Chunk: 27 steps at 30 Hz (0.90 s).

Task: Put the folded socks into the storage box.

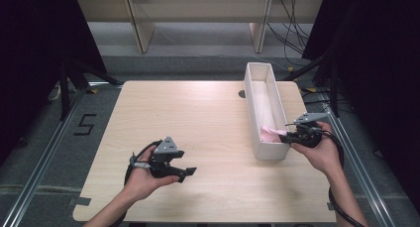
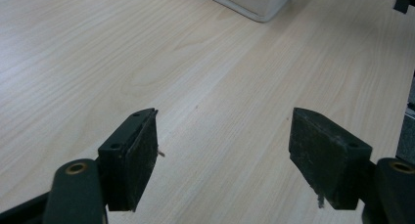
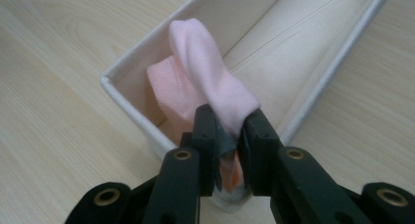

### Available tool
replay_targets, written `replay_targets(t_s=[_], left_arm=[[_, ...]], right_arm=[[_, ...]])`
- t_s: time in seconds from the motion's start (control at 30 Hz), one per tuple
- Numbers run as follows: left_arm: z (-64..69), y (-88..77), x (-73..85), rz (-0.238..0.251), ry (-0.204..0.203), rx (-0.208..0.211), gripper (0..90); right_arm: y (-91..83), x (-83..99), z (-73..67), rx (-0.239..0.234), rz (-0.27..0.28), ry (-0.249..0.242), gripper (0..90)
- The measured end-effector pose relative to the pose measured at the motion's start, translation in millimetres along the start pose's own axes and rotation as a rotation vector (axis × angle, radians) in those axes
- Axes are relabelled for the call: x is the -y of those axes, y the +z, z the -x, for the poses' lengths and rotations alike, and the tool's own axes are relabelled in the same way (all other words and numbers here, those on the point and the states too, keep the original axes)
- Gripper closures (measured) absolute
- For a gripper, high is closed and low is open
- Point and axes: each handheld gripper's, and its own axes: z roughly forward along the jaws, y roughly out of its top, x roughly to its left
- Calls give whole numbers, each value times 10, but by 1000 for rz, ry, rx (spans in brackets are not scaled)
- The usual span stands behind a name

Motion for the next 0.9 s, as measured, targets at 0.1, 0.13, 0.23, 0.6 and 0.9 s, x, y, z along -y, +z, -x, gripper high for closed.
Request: replay_targets(t_s=[0.1, 0.13, 0.23, 0.6, 0.9], left_arm=[[0, 0, -2, 3, -2, 0, 263], [-1, 0, -2, 2, -1, 0, 263], [-1, 0, 3, -1, 1, 1, 263], [-6, -5, 5, 2, -2, -1, 263], [-3, -1, 9, 1, -1, 0, 263]], right_arm=[[2, -4, 6, -1, 5, -12, 777], [2, -5, 6, -1, 5, -11, 776], [3, -6, 8, -7, 7, -11, 772], [-21, -20, 23, 4, 14, -28, 752], [-42, -20, 4, 10, 10, -18, 842]])
